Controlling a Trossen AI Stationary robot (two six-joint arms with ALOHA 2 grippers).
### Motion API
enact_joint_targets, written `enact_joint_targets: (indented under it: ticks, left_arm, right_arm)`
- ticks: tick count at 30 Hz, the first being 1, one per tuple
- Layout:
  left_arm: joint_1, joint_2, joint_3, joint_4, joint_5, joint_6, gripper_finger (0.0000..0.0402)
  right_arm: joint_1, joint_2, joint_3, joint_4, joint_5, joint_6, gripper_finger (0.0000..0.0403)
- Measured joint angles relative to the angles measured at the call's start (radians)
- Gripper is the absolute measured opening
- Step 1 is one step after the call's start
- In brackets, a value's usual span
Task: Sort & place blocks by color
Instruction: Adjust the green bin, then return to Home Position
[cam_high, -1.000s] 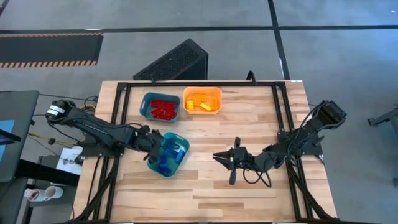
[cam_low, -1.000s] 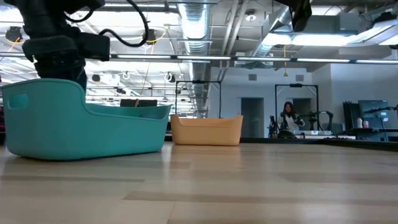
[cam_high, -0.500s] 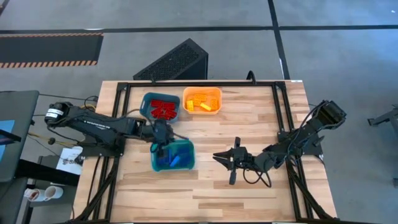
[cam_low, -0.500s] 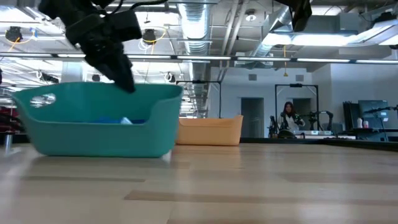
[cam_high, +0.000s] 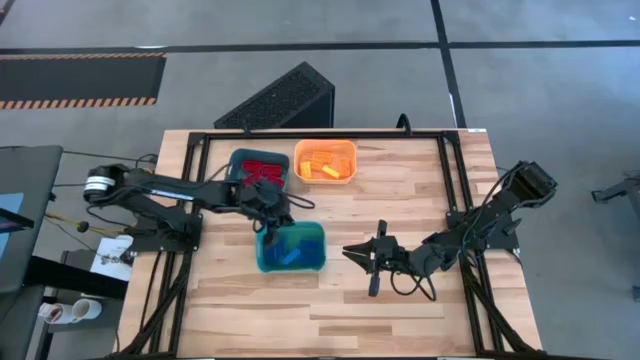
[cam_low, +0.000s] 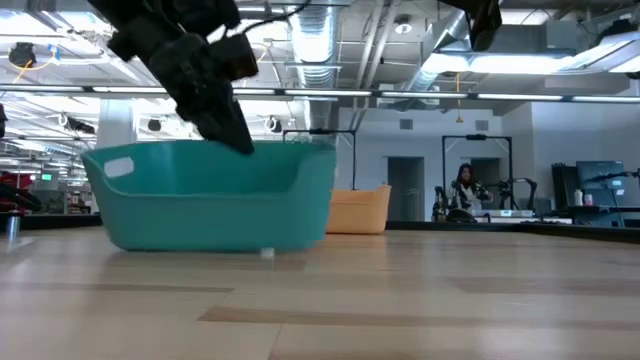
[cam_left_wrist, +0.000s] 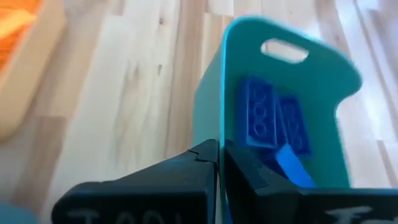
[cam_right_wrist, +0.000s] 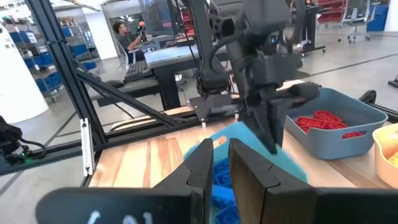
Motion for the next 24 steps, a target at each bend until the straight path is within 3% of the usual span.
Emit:
enact_joint_targets:
  ticks: [6,12,19,24]
  left_arm:
    - [-0.002,0.137,0.011,0.055,0.011,0.008,0.0000]
    - [0.002,0.168,0.047,0.069,0.001,0.006,0.0013]
    - [0.002,0.150,0.110,0.021,-0.005,0.007,0.0097]
    - [0.002,0.119,0.178,-0.124,-0.006,0.017,0.0156]
  right_arm:
    - [-0.002,0.000,0.000,-0.017,0.000,0.005,0.0074]
    - [0.011,0.000,0.000,-0.038,0.000,0.007,0.0074]
    - [0.010,0.000,0.000,-0.041,0.000,0.008,0.0074]
    - [0.011,0.000,0.000,-0.030,0.000,0.009,0.0074]
